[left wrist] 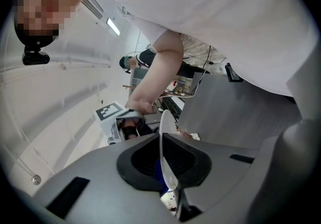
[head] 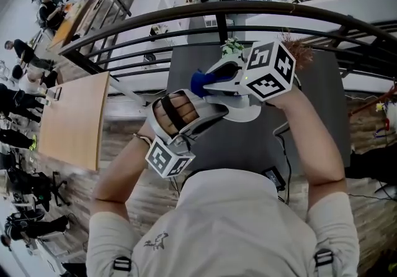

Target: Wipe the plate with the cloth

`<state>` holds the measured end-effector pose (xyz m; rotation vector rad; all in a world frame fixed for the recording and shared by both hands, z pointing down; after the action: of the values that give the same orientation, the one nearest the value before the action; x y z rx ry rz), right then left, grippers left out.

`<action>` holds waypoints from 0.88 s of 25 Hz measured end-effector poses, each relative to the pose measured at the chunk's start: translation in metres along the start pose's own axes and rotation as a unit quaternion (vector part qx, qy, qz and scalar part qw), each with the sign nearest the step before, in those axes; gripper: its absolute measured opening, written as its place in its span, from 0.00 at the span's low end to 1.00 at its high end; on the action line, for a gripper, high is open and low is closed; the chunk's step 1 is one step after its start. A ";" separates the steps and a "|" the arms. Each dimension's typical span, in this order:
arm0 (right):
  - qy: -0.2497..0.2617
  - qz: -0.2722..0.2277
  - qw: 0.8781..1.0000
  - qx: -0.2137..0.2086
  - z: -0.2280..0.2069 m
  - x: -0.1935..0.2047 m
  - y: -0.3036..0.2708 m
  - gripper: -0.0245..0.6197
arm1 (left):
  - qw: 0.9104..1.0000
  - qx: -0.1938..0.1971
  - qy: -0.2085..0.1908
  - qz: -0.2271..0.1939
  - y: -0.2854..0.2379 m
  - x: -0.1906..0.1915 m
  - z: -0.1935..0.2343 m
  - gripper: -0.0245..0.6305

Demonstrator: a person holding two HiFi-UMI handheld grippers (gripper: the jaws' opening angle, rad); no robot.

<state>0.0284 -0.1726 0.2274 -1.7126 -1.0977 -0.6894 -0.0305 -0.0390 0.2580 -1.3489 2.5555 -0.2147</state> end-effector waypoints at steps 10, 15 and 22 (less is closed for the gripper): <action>-0.053 -0.102 0.992 -0.051 0.023 0.017 0.033 0.14 | 0.999 -0.008 0.015 0.050 0.008 0.032 -0.013 0.07; -0.071 -0.083 0.994 -0.028 0.012 0.041 0.039 0.14 | 0.997 -0.013 0.021 0.075 0.018 0.045 -0.017 0.07; -0.130 -0.060 0.986 0.080 -0.045 0.071 0.060 0.14 | 0.998 -0.032 0.016 0.045 0.020 0.017 -0.004 0.07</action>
<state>0.1150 -0.1971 0.2790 -1.6394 -1.4093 -0.4447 -0.0563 -0.0419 0.2543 -1.2575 2.6635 -0.1396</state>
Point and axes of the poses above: the fingertips, and each gripper's own axes: y backward along the fingers, z to its left, x out of its underside, the point moved 8 cm from there along y, backward along the fingers, and after that the axes turned 14 degrees about -y, right-handed, at the moved point
